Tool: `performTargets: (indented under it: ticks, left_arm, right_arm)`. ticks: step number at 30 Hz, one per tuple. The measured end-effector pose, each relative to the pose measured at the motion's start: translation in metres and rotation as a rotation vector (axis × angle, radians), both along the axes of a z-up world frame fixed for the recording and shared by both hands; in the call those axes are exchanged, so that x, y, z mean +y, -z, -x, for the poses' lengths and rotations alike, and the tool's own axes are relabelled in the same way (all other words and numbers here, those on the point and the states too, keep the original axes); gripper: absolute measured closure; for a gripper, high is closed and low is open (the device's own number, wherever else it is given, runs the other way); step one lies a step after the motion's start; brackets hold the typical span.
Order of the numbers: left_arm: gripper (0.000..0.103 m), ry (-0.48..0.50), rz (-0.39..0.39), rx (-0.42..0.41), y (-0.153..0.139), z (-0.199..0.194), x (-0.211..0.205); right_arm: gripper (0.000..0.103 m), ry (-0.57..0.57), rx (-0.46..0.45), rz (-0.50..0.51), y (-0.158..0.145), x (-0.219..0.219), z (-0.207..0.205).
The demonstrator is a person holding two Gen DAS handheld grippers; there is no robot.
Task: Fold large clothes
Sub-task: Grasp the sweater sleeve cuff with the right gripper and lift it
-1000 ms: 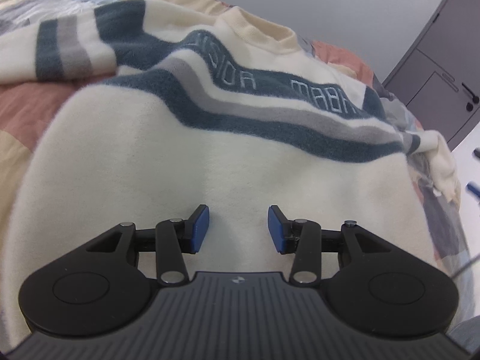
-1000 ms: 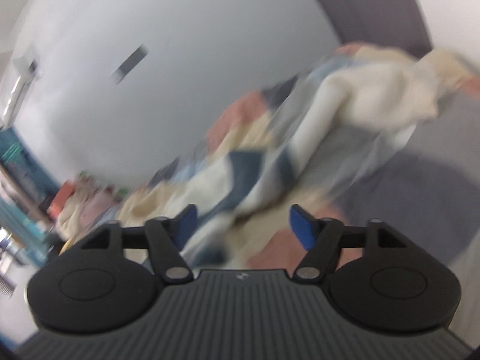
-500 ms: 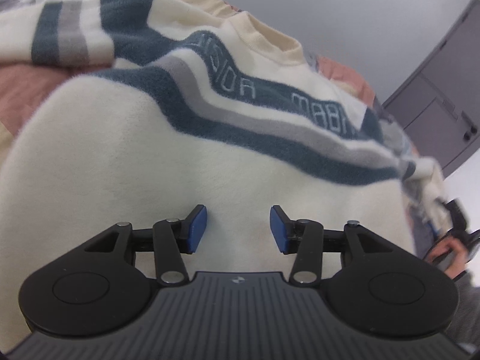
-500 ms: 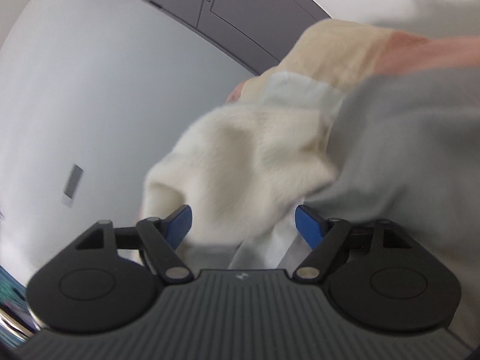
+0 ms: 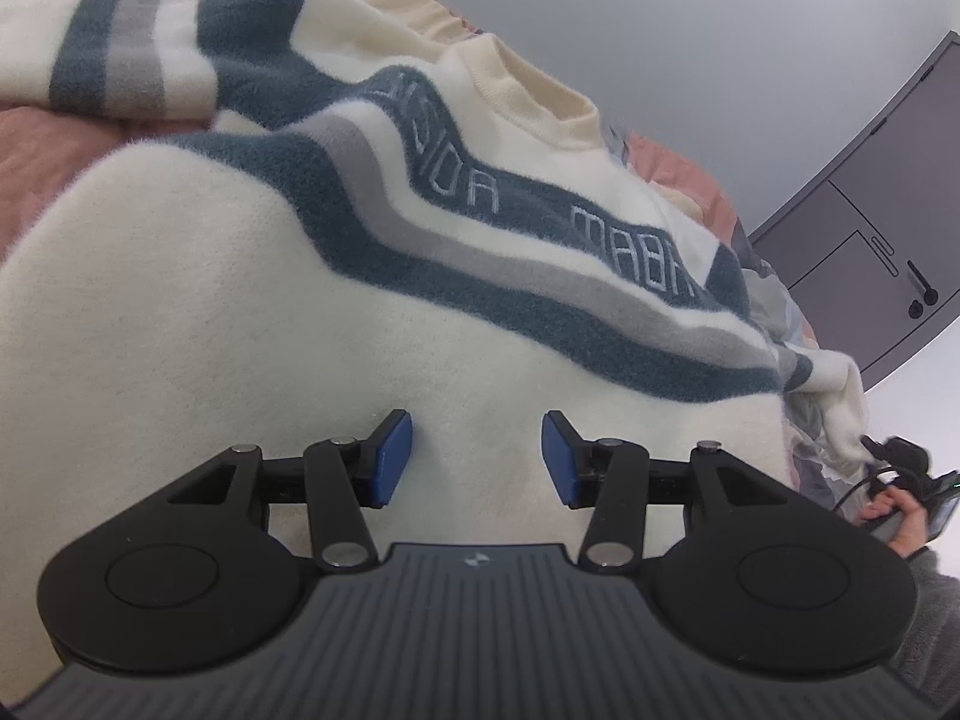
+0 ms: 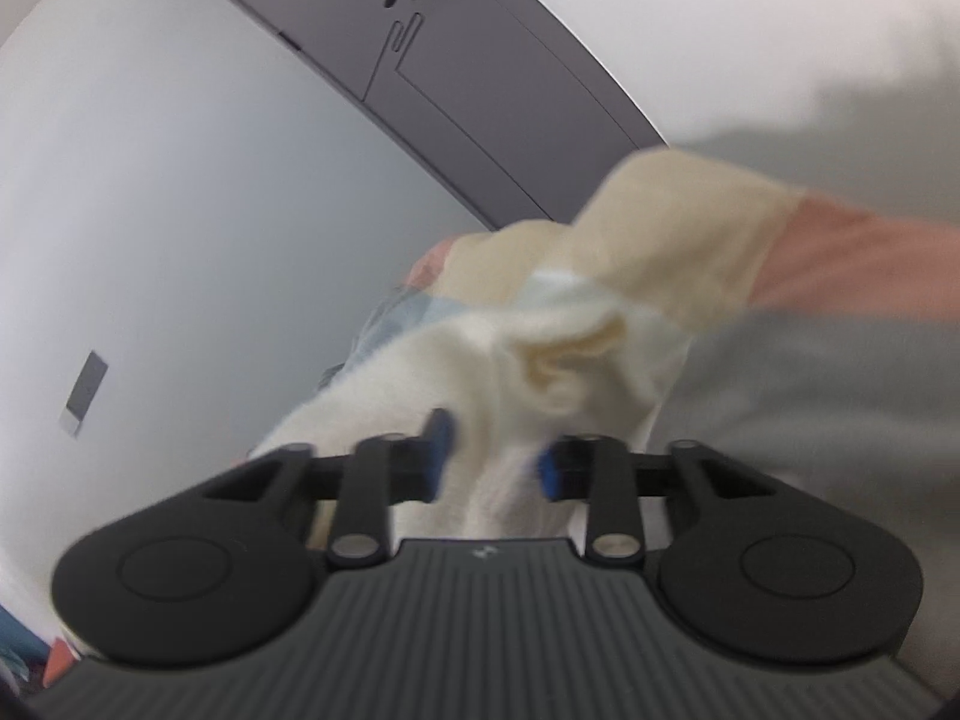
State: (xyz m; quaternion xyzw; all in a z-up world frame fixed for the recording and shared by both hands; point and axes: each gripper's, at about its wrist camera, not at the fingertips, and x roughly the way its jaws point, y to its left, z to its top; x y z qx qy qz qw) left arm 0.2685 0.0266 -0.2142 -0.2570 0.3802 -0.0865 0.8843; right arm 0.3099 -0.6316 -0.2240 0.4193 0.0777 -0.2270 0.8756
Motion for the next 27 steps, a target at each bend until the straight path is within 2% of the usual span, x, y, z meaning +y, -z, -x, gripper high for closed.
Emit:
performTargets:
  ticks: [3, 8, 11, 14, 17, 20, 22, 27]
  left_arm:
    - [0.05, 0.006, -0.02, 0.0, -0.002, -0.001, -0.003]
    - [0.05, 0.021, -0.016, -0.009, -0.003, 0.001, -0.004]
    - [0.05, 0.036, 0.004, -0.011, -0.006, 0.004, -0.003]
    - [0.05, 0.058, -0.012, -0.009, -0.009, 0.007, -0.006]
    - [0.05, 0.049, -0.091, 0.028, -0.01, 0.007, -0.007]
    - [0.051, 0.074, -0.102, 0.052, -0.007, 0.004, 0.001]
    - [0.051, 0.096, -0.122, 0.059, -0.006, 0.002, 0.001]
    - [0.051, 0.076, -0.101, 0.054, -0.008, 0.003, 0.007]
  right_arm:
    - [0.091, -0.017, -0.011, 0.011, -0.025, -0.008, 0.011]
    - [0.092, 0.028, -0.028, 0.117, -0.079, -0.022, 0.018]
    - [0.092, 0.08, 0.023, 0.195, -0.105, -0.031, 0.02]
    - [0.092, 0.072, 0.086, 0.265, -0.119, -0.03, 0.02]
    - [0.092, 0.044, 0.099, 0.304, -0.131, -0.017, 0.021]
    - [0.092, -0.005, 0.081, 0.382, -0.156, 0.009, 0.024]
    - [0.092, -0.048, 0.061, 0.444, -0.181, 0.031, 0.021]
    - [0.092, -0.19, -0.033, 0.604, -0.256, 0.108, 0.01]
